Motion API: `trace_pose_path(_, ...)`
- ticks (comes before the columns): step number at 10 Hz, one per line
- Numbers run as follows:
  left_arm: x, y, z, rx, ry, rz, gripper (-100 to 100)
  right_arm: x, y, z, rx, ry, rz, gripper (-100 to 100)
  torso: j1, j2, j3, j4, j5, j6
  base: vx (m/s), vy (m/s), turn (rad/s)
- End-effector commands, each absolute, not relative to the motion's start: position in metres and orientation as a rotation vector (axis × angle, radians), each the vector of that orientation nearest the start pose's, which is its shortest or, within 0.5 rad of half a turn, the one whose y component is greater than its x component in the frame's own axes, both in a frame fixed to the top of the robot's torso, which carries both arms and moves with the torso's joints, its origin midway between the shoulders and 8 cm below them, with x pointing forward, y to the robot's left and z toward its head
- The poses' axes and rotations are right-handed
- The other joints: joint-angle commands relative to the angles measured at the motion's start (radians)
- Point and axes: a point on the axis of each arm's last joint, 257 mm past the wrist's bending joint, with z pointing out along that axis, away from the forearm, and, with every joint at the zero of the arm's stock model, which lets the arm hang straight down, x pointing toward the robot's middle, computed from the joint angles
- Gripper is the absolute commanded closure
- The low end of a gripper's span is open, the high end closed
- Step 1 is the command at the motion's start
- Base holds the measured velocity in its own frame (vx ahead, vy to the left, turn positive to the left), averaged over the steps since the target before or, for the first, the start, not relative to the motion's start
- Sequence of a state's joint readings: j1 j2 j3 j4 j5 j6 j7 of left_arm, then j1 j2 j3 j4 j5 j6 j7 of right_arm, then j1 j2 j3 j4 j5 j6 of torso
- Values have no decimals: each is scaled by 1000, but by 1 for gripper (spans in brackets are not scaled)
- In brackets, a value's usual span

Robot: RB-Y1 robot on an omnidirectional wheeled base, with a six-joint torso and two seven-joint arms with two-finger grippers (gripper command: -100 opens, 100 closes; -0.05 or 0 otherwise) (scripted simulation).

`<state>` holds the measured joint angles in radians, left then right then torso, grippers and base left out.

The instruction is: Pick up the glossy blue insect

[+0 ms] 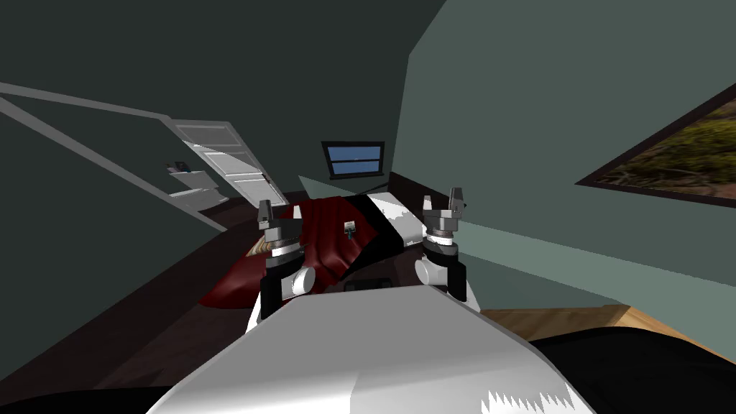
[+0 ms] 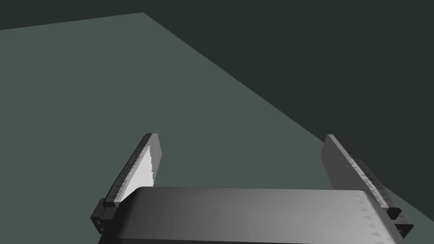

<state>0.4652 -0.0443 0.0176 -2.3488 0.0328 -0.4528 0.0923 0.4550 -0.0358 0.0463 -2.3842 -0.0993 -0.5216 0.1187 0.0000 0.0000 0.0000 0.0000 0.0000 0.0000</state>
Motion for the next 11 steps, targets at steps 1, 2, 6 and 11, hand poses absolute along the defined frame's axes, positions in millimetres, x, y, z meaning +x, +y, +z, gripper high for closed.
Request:
trace_pose_path(1,342,287,49,-698,521,-1436,-100,319,-263,86,529,493,1355,0,0,0,0,0,0,0,11,1,-55)
trace_pose_path(2,345,286,44,-705,536,-1449,-100,319,-263,86,529,493,1355,0,0,-1,0,0,0,0,24,5,-79)
trace_pose_path(6,363,293,11,-783,588,-1517,-100,319,-263,86,529,493,1355,0,1,-3,-2,-1,0,0,35,12,-87)
trace_pose_path(11,384,312,-39,-941,598,-1595,-100,319,-263,86,529,493,1355,0,1,-4,-3,-1,0,0,52,10,-110)
